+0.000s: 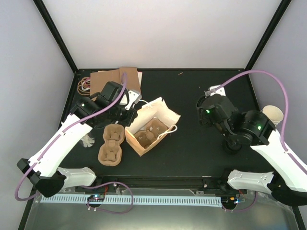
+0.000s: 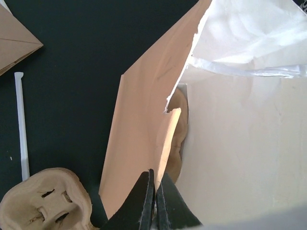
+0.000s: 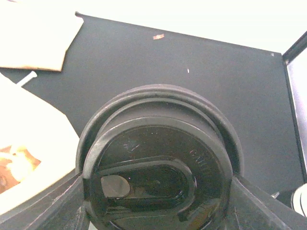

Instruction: Pack the takeout coffee

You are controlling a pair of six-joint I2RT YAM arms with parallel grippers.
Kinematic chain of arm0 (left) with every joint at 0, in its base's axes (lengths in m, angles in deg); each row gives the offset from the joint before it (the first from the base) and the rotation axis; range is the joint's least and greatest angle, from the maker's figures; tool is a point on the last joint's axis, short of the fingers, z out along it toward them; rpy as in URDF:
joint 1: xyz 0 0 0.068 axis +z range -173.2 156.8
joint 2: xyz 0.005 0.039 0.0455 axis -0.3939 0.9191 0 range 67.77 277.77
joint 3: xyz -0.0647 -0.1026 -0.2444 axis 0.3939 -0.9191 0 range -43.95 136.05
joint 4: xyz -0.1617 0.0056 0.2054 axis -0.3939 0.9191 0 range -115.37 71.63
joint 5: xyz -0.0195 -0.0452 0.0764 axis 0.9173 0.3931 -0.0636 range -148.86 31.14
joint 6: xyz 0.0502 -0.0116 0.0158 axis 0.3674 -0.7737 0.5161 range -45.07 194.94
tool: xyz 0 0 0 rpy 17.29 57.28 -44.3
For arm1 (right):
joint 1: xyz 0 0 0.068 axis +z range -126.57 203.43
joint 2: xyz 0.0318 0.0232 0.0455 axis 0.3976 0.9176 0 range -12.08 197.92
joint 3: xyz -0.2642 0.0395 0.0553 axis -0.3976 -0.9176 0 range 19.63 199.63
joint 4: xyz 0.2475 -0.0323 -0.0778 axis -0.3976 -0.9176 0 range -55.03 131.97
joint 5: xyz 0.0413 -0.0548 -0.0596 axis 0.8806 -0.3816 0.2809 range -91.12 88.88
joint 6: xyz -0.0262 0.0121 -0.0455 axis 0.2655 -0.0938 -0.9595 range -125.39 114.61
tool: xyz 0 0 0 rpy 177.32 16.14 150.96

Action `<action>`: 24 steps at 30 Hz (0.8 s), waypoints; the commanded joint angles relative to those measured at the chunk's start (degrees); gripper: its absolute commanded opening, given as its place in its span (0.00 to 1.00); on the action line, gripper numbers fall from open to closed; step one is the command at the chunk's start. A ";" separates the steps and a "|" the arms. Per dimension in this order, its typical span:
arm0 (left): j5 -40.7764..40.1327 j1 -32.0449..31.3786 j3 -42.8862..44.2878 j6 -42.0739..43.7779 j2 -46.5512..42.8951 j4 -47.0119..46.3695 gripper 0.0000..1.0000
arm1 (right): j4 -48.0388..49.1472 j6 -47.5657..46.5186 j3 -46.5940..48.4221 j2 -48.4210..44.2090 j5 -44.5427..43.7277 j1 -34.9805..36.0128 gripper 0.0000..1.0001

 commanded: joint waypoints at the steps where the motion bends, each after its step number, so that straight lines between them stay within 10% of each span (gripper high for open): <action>1: 0.72 -0.63 0.24 1.58 -1.45 -1.00 0.02 | 7.57 -5.63 2.67 -1.98 -2.08 -0.18 0.66; 10: 0.67 -1.38 1.13 3.89 -1.24 -0.32 0.02 | 15.74 -12.81 4.50 -3.43 8.75 -0.17 0.67; 24: -0.53 -1.81 2.80 5.31 0.15 -0.40 0.02 | 18.17 -21.34 2.56 -3.21 48.28 -0.17 0.65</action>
